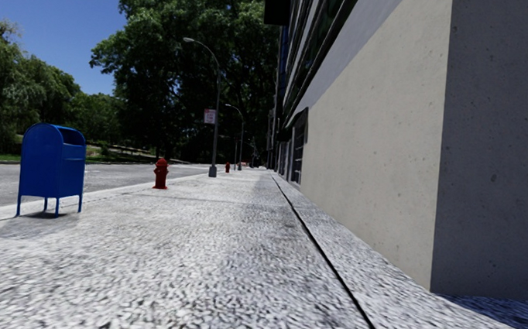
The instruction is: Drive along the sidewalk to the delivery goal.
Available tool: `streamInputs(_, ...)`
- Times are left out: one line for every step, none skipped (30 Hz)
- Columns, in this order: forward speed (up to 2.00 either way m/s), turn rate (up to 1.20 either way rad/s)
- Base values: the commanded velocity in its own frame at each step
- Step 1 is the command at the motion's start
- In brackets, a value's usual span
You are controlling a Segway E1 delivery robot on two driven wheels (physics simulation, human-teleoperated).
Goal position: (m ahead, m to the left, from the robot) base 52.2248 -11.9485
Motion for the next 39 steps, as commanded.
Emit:
streamInputs(2.00, 0.00)
streamInputs(2.00, 0.00)
streamInputs(2.00, 0.00)
streamInputs(2.00, 0.00)
streamInputs(2.00, 0.00)
streamInputs(2.00, 0.00)
streamInputs(2.00, 0.00)
streamInputs(2.00, 0.00)
streamInputs(2.00, 0.00)
streamInputs(2.00, 0.00)
streamInputs(2.00, 0.00)
streamInputs(2.00, 0.00)
streamInputs(2.00, 0.00)
streamInputs(2.00, 0.00)
streamInputs(2.00, 0.00)
streamInputs(2.00, 0.00)
streamInputs(2.00, 0.00)
streamInputs(2.00, 0.00)
streamInputs(2.00, 0.00)
streamInputs(2.00, 0.00)
streamInputs(2.00, 0.00)
streamInputs(2.00, 0.00)
streamInputs(2.00, 0.00)
streamInputs(2.00, 0.00)
streamInputs(2.00, 0.00)
streamInputs(2.00, 0.00)
streamInputs(2.00, 0.00)
streamInputs(2.00, 0.00)
streamInputs(2.00, 0.00)
streamInputs(2.00, 0.00)
streamInputs(2.00, 0.00)
streamInputs(2.00, 0.00)
streamInputs(2.00, 0.00)
streamInputs(2.00, 0.00)
streamInputs(2.00, 0.00)
streamInputs(2.00, 0.00)
streamInputs(2.00, 0.00)
streamInputs(2.00, 0.00)
streamInputs(2.00, 0.00)
